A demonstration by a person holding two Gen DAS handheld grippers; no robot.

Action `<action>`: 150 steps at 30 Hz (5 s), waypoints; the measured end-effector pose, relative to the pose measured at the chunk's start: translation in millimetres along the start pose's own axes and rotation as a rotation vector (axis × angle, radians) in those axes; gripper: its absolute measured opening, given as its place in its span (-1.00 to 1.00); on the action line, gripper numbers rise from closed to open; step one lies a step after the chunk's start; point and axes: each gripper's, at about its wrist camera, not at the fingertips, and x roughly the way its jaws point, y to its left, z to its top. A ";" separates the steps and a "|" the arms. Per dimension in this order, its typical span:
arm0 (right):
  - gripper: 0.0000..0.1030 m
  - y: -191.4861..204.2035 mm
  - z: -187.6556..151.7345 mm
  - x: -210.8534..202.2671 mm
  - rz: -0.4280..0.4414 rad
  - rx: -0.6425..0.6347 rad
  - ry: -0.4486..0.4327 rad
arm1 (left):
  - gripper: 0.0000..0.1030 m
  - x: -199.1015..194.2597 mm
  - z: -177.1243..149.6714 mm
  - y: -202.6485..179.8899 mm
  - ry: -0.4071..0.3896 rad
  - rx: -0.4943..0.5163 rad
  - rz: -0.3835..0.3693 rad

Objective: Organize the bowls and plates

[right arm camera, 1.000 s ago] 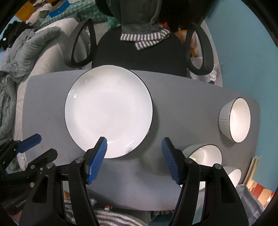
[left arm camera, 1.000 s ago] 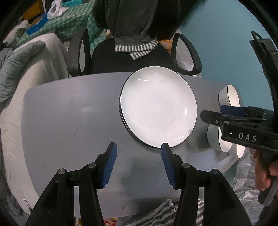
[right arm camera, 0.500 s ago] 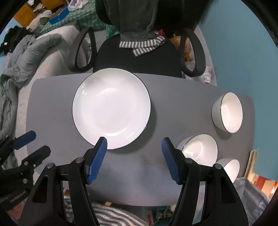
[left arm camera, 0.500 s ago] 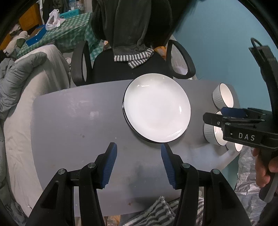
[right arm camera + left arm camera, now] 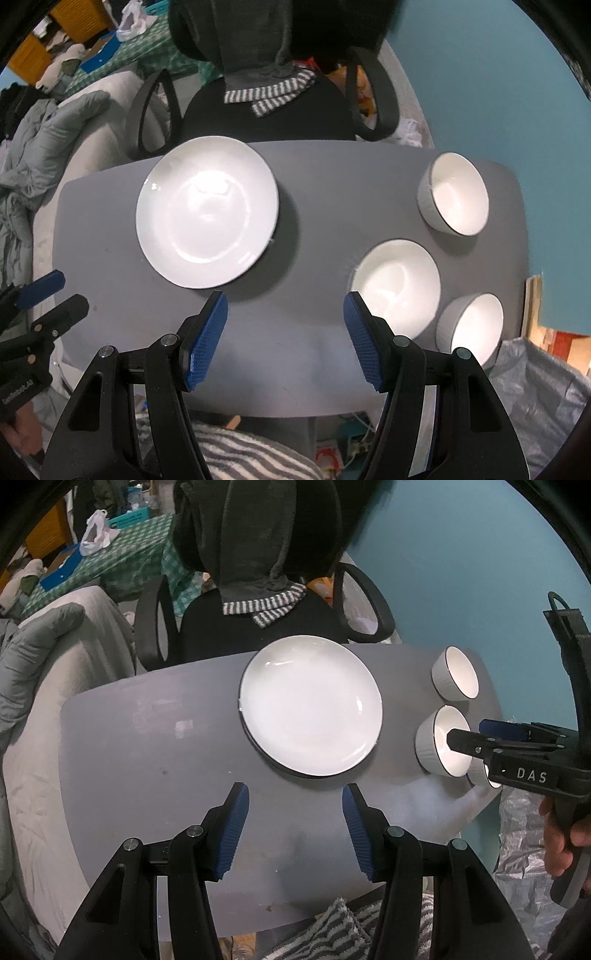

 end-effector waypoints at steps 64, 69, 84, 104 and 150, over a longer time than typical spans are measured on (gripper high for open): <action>0.25 -167.8 7.4 89.9 0.075 -0.172 0.134 | 0.04 148.1 23.7 -181.9 0.201 -0.112 0.003; 0.25 -164.7 13.5 101.3 0.079 -0.195 0.142 | 0.04 156.3 19.6 -180.3 0.202 -0.136 0.007; 0.25 -165.3 13.7 116.0 0.101 -0.201 0.132 | 0.04 167.0 10.7 -176.6 0.210 -0.147 -0.008; -0.46 -166.2 4.6 132.0 0.173 -0.194 0.194 | -0.52 170.8 3.3 -170.6 0.248 -0.210 -0.023; -0.84 -160.2 14.7 104.1 0.179 -0.212 0.174 | -0.79 155.4 15.3 -187.7 0.241 -0.080 0.002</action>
